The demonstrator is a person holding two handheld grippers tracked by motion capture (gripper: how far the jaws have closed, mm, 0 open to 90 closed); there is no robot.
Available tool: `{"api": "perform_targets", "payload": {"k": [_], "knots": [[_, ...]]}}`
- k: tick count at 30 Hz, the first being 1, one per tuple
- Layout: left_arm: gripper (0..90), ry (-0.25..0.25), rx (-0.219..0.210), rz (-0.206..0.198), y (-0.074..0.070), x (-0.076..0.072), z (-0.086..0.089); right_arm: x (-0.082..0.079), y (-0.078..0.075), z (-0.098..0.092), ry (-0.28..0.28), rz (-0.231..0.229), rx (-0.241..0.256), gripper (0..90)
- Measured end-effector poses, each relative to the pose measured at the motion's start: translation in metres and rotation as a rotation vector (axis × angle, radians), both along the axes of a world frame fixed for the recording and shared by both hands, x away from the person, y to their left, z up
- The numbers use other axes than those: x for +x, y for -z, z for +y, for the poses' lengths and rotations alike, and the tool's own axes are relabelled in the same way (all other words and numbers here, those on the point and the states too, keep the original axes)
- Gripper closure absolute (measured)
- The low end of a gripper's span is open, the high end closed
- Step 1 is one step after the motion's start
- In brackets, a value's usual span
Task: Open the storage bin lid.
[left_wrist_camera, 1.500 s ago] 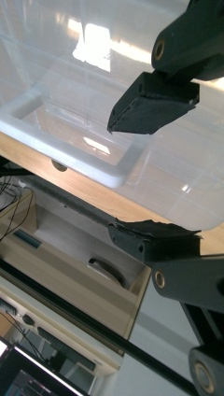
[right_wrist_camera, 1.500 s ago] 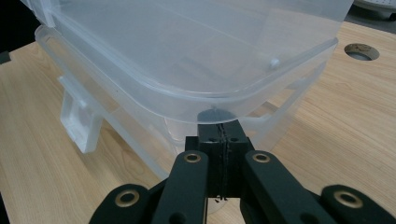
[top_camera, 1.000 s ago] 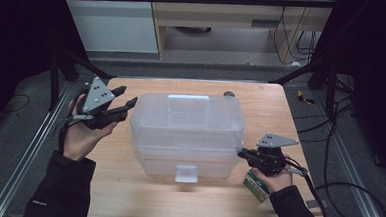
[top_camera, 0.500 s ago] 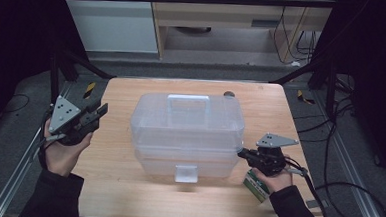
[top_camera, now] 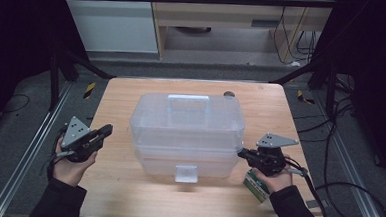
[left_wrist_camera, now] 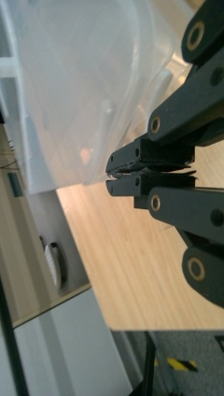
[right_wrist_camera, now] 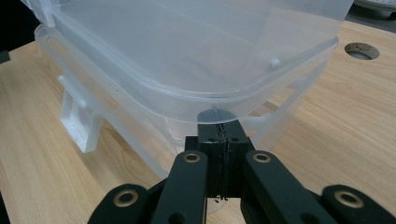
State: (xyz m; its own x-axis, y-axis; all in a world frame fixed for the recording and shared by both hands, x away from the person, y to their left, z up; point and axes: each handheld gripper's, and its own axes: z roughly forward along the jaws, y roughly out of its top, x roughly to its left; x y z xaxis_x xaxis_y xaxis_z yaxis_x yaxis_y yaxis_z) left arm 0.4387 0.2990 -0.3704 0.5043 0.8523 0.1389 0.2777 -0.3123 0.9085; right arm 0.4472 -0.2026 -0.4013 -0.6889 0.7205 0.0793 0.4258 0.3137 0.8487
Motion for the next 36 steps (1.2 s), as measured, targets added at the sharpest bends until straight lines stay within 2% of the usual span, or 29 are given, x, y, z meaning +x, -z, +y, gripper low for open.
{"api": "perform_targets", "payload": {"k": [8, 10, 17, 20, 25, 36], "knots": [[89.4, 0.052, 0.038, 0.061, 0.020, -0.001, -0.008, 0.000, 0.000, 0.000, 0.001, 0.001, 0.000, 89.7], [89.5, 0.080, 0.067, 0.084, 0.028, 0.000, -0.016, 0.000, 0.000, 0.000, 0.001, 0.001, 0.001, 89.7], [89.5, 0.135, 0.086, 0.107, 0.035, 0.000, -0.030, 0.000, 0.000, 0.000, 0.000, -0.001, 0.001, 89.7], [89.5, 0.153, 0.075, 0.099, 0.034, -0.002, -0.035, 0.000, 0.000, 0.000, 0.000, -0.001, 0.003, 89.7], [89.4, 0.171, 0.030, 0.092, 0.031, -0.003, -0.037, 0.000, -0.001, 0.000, 0.002, -0.003, 0.005, 89.6], [89.0, 0.171, 0.003, 0.075, 0.026, -0.001, -0.037, 0.002, -0.006, -0.001, 0.006, -0.021, 0.023, 89.8]]}}
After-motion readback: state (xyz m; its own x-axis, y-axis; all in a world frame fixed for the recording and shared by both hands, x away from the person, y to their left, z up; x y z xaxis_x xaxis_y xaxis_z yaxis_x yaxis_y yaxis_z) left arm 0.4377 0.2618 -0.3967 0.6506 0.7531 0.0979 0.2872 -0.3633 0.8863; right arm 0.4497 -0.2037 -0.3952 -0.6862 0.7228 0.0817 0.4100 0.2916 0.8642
